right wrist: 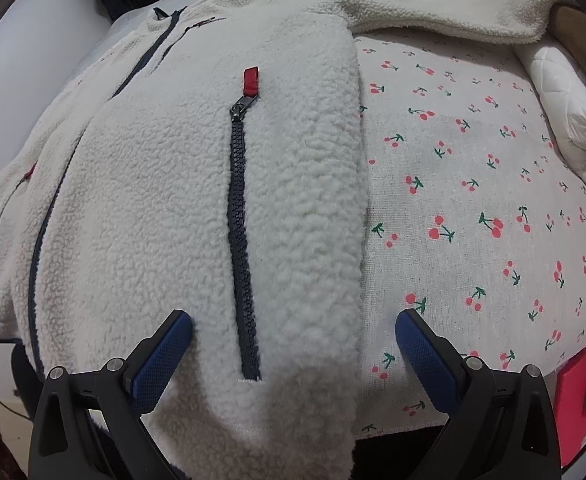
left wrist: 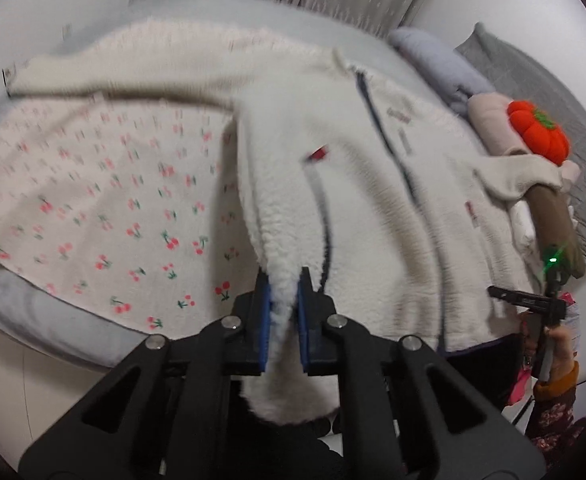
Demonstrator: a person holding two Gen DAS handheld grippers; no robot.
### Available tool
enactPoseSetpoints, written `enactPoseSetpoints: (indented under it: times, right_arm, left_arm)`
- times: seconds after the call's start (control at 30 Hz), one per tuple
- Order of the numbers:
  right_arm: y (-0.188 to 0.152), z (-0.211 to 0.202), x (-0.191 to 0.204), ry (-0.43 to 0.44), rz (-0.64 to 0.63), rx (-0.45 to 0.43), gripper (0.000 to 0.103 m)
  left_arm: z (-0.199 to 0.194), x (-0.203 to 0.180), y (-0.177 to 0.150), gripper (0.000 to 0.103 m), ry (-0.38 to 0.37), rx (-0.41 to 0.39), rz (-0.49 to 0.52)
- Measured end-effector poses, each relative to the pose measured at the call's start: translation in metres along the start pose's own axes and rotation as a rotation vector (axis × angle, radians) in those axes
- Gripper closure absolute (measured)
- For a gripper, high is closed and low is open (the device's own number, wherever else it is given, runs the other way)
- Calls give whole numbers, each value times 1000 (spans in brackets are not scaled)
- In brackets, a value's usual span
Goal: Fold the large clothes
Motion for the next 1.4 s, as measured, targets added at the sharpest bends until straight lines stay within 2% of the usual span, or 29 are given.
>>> enactPoseSetpoints:
  times: [0.07,0.13,0.17,0.23,0.3,0.43,0.53,0.6,0.63,0.67,0.7,0.73,0.77,0.8,0.83,0.87,0.97,1.03,1.07,1.13,1.17,1.2,1.23,1.27,1.33,1.37,1.4]
  right_arm:
    - [2,-1,-4,13,11,6,0]
    - [-2,-7,-10,30,28,5,0]
    - [-2,-8,-12,36,34,6,0]
    - [-9,-11,-19,55,48,12,0]
    - [-16,-16,-27,81,68,-1,0]
    - [-37,-28,-40,188,132,-39,0]
    - [-61,-33,-51,259,158,-50,7]
    - [-74,-33,-57,286,168,-46,22]
    - [-77,-37,-59,278,164,-50,27]
    - [-82,-40,-61,259,156,-56,39]
    - [-86,-45,-64,263,157,-59,60]
    - [-88,-48,-64,299,165,-67,72]
    - [-92,-50,-64,321,173,-74,86]
    - [-94,-55,-63,304,163,-77,88]
    - [-94,-64,-62,291,144,-86,90]
    - [-92,-70,-61,296,139,-100,91]
    - [-94,-111,-68,293,130,-171,92]
    - [-97,-132,-73,255,109,-188,92]
    - [-98,-136,-73,231,95,-173,92]
    - [-98,-128,-73,211,83,-118,92]
    - [-99,-120,-75,183,76,-76,91]
    - [-105,-108,-77,128,71,-7,88]
    - [-101,-100,-75,104,77,25,86]
    - [-108,-96,-82,84,100,58,84]
    - [-111,-104,-93,94,135,41,75]
    - [-108,-112,-100,84,149,19,63]
    - [-103,-121,-107,57,156,-4,49]
  left_arm:
    - [-20,-2,0,96,51,-55,23]
    - [-27,3,0,96,165,-100,48]
    - [-23,9,1,93,206,-100,47]
    - [-15,27,-1,77,221,-72,2]
    - [-4,38,-3,44,174,-44,-39]
    - [24,59,-8,41,71,4,-134]
    - [47,66,-14,41,-16,68,-186]
    - [57,64,-20,41,-41,100,-185]
    - [65,61,-23,41,-43,123,-186]
    - [74,60,-27,41,-40,157,-190]
    - [78,61,-31,43,-35,179,-192]
    - [80,58,-34,46,-18,182,-181]
    - [78,53,-38,60,11,173,-152]
    - [74,48,-40,83,32,172,-130]
    - [71,44,-41,89,46,168,-121]
    - [64,40,-41,90,53,152,-121]
    - [28,20,-43,91,34,66,-97]
    - [16,13,-47,91,28,56,-77]
    - [17,12,-51,91,48,71,-65]
    - [34,16,-60,91,136,116,-32]
    - [47,20,-66,90,195,147,-14]
    - [54,24,-69,88,228,167,-10]
    - [55,29,-72,87,244,171,-19]
    - [51,29,-70,82,250,168,-26]
    - [41,27,-62,77,268,146,-15]
    - [35,24,-57,66,283,122,-3]
    - [30,22,-47,49,306,90,15]
Point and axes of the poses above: each gripper's, at about its wrist camera, not at the fingertips, and z roughly the way its jaws point, x to its left, y to its top, the point moved 2 cm from there along z, roughly the way its jaws point, and after that the axes turned 14 degrees about -z, right-handed, at the moved point
